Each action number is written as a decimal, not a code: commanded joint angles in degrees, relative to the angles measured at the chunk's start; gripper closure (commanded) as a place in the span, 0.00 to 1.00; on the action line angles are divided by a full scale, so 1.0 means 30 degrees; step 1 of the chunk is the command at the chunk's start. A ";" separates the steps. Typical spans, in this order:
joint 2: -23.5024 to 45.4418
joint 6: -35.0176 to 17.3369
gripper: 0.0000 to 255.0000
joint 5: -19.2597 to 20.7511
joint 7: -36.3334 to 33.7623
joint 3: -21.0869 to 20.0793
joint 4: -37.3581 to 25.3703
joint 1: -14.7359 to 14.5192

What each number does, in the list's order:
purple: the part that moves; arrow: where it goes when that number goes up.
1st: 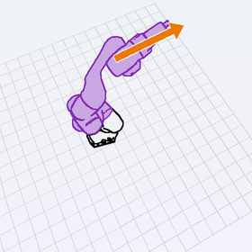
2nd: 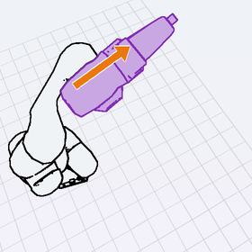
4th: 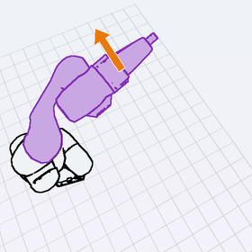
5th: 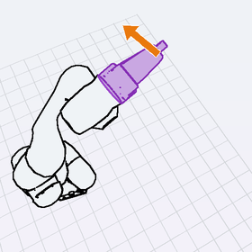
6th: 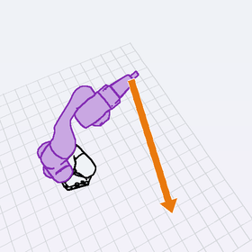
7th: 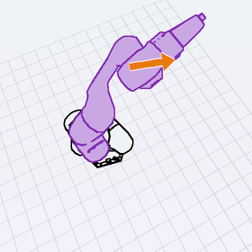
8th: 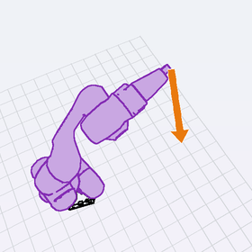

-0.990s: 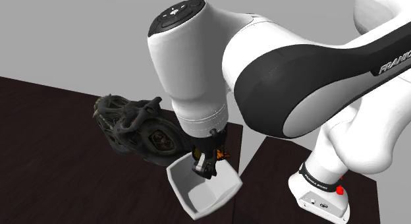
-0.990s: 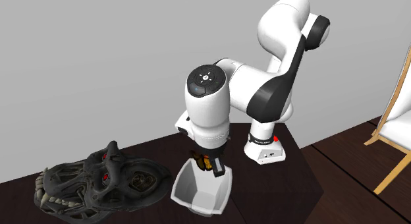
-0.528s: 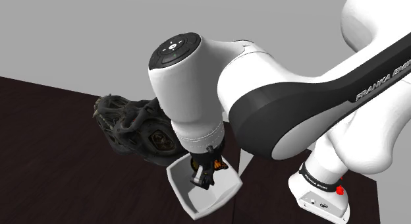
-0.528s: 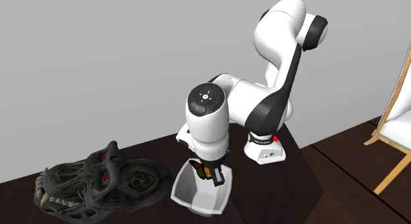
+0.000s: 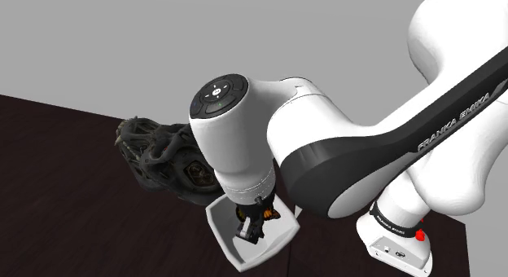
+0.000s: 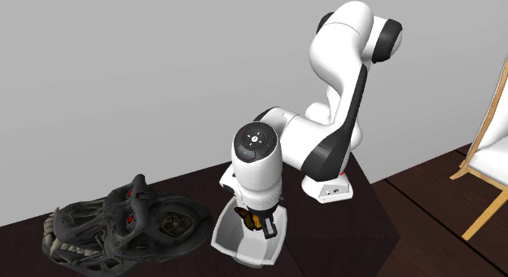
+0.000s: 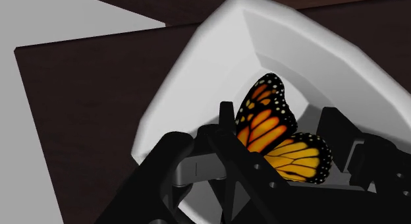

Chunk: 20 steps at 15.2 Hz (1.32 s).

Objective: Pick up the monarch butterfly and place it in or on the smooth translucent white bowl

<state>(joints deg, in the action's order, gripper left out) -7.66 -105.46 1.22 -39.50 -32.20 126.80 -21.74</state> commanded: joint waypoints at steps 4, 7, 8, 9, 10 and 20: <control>0.0026 -0.0064 1.00 0.0019 0.0002 0.0005 0.0034 0.0009; 0.0027 -0.0064 0.00 0.0020 0.0002 0.0005 0.0033 0.0010; 0.0027 -0.0063 0.00 0.0020 0.0003 0.0005 0.0033 0.0010; 0.0027 -0.0063 0.00 0.0020 0.0003 0.0005 0.0033 0.0010; 0.0027 -0.0063 0.00 0.0020 0.0003 0.0005 0.0033 0.0010; 0.0035 0.2369 0.00 -0.0003 0.0010 -0.0024 -0.2404 -0.0012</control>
<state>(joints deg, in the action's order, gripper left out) -7.58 -98.40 1.20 -39.46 -32.27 119.66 -21.77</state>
